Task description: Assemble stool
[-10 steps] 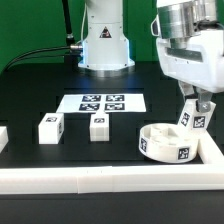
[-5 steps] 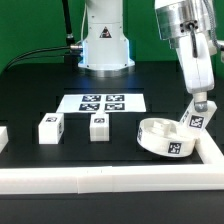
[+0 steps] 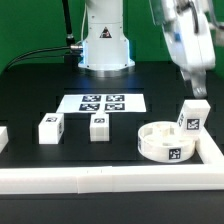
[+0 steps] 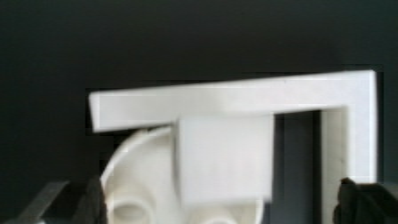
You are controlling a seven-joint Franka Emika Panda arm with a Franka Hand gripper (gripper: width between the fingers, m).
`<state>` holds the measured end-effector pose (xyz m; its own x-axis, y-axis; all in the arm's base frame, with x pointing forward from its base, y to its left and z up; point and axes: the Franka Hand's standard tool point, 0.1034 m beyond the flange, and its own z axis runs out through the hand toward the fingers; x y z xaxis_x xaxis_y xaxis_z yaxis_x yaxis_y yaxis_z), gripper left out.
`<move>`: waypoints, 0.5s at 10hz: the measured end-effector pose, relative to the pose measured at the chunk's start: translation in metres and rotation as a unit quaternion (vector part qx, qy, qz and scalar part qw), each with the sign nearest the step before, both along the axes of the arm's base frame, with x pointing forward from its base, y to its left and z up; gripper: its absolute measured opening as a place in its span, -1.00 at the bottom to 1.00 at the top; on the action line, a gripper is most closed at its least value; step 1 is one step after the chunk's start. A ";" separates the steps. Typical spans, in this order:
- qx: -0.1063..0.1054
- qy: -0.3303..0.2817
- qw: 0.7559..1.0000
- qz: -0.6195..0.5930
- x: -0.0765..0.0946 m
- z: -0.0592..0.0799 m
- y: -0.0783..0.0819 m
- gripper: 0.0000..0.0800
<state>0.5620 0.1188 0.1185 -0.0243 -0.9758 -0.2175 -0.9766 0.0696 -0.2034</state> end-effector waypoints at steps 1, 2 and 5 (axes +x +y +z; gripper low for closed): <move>0.002 -0.004 1.000 0.009 0.000 0.019 -0.015 0.61; 0.004 -0.005 1.000 0.006 -0.001 0.027 -0.020 0.62; 0.003 -0.002 1.000 0.009 -0.002 0.021 -0.017 0.62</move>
Offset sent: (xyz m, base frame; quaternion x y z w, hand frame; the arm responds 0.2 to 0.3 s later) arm 0.0000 0.0000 0.0000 0.0000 0.0000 0.0000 1.0000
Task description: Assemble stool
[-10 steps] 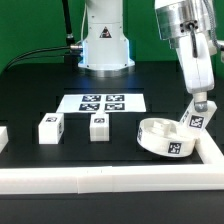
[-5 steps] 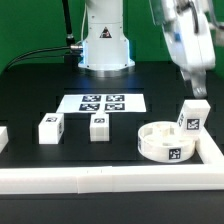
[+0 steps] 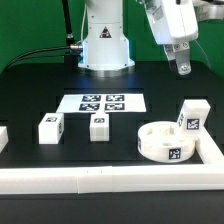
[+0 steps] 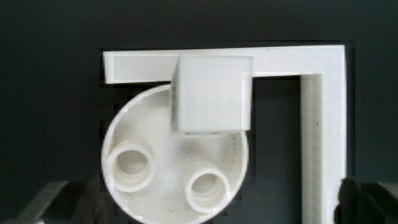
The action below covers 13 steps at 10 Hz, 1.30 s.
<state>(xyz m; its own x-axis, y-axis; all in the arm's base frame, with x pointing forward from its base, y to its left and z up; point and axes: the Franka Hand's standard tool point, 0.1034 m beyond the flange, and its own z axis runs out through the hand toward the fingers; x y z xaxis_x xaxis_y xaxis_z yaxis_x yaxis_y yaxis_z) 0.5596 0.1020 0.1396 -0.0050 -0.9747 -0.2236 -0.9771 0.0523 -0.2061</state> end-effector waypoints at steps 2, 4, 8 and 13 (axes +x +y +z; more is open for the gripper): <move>-0.021 -0.007 0.995 0.100 -0.009 -0.006 -0.015 0.62; -0.037 -0.023 0.979 0.197 -0.013 0.000 -0.054 0.62; -0.041 -0.027 0.975 0.215 -0.012 0.003 -0.068 0.62; -0.039 -0.025 0.942 0.332 -0.024 0.008 -0.100 0.62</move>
Offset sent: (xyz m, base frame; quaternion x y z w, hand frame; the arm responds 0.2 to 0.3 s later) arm -0.0205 -0.0654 0.0079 -0.0008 -0.0309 -0.2014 0.9790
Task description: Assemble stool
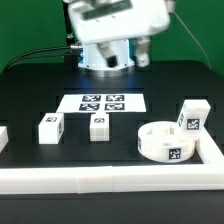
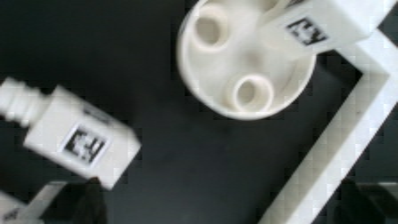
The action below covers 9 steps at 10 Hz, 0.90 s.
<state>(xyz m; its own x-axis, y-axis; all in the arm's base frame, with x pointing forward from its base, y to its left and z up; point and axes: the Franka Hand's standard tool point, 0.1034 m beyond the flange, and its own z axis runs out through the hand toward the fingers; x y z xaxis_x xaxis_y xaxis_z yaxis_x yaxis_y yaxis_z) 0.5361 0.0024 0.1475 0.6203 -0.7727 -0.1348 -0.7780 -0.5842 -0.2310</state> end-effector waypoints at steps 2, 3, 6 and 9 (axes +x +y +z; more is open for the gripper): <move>0.001 -0.009 0.999 0.046 -0.001 0.004 -0.021 0.62; 0.001 -0.012 0.998 0.055 0.001 0.006 -0.026 0.62; 0.000 -0.014 0.998 0.068 0.000 0.004 -0.024 0.62; -0.048 0.006 0.958 0.283 -0.002 0.001 -0.029 0.62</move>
Offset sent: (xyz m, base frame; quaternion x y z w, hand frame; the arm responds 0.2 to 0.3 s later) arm 0.0000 0.0000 0.0000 0.0000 0.0000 0.0000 1.0000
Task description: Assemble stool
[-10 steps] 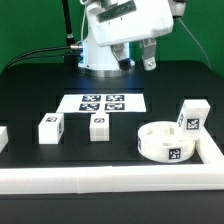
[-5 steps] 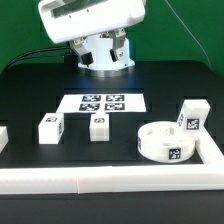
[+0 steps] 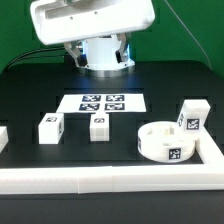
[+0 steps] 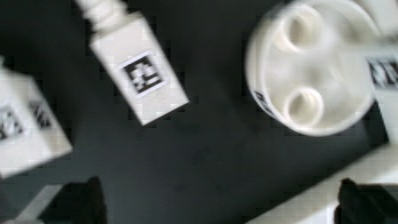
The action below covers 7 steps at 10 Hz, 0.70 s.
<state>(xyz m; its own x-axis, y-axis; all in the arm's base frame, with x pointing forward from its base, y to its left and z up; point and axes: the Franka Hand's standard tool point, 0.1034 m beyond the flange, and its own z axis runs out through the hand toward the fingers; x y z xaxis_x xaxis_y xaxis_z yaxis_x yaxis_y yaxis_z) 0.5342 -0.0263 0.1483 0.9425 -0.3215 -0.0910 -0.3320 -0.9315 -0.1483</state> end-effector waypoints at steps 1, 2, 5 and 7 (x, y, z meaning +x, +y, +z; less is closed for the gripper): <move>-0.025 0.004 0.997 0.070 0.007 0.000 -0.003 0.62; -0.030 0.001 0.993 0.111 0.009 -0.003 -0.002 0.62; -0.025 -0.010 0.980 0.197 0.008 -0.004 -0.004 0.62; -0.023 -0.007 0.974 0.227 -0.001 -0.007 -0.003 0.62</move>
Offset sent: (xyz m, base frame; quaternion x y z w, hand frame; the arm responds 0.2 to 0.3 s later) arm 0.0000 0.0000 0.0000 0.0000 0.0000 -0.1938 0.9810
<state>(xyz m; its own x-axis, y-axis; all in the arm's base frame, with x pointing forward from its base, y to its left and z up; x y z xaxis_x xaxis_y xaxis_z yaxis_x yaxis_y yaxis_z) 0.5334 -0.0289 0.1415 0.9896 0.1242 -0.0718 0.1164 -0.9876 -0.1050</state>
